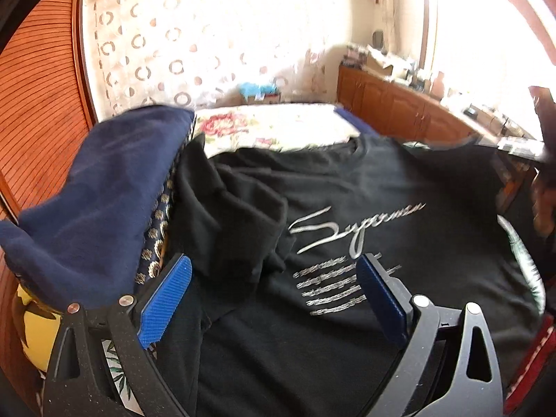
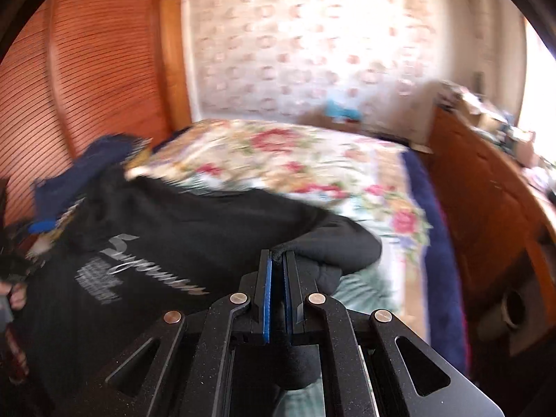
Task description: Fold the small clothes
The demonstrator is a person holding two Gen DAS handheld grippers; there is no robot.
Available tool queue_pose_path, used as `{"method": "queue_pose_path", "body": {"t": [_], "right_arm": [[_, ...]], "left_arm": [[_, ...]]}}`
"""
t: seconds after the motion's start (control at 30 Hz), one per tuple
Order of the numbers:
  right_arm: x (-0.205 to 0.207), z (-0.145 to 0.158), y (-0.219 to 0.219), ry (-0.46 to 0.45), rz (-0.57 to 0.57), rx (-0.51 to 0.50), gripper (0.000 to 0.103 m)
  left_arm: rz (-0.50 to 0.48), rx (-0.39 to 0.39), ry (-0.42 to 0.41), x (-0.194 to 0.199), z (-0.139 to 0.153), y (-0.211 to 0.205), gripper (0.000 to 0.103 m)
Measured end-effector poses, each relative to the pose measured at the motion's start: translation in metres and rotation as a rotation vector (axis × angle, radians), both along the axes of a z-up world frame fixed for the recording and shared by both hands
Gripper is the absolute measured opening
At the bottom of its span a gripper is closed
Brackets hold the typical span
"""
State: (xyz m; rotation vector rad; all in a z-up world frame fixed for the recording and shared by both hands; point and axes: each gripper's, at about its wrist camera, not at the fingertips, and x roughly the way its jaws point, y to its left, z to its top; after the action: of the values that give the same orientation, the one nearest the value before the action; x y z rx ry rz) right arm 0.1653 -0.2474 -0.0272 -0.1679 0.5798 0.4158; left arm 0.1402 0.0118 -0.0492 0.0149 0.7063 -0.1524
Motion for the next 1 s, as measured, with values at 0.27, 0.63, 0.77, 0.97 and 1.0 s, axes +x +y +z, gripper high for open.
{"method": "queue_pose_path", "body": {"t": [0.27,0.63,0.77,0.97,1.0], "right_arm": [[-0.01,-0.043,0.014,0.092,0.058,-0.02,0.03],[0.001,-0.048,-0.038,0.104,-0.127,-0.016,0.047],[0.024,-0.064,-0.028,0.171,-0.116,0.032,0.047],[0.06,-0.073,-0.015,0.209,-0.119,0.098,0.047],[0.065,-0.072,-0.011,0.206,-0.114,0.104,0.047]], "left_arm": [[-0.05,-0.021,-0.107,-0.03,0.031,-0.009,0.096],[-0.108,-0.039,-0.132,-0.052,0.037,-0.034,0.096],[-0.116,-0.047,-0.118,-0.052,0.033,-0.035,0.096],[-0.114,-0.049,-0.104,-0.052,0.03,-0.035,0.096],[-0.112,-0.052,-0.104,-0.053,0.03,-0.034,0.096]]}}
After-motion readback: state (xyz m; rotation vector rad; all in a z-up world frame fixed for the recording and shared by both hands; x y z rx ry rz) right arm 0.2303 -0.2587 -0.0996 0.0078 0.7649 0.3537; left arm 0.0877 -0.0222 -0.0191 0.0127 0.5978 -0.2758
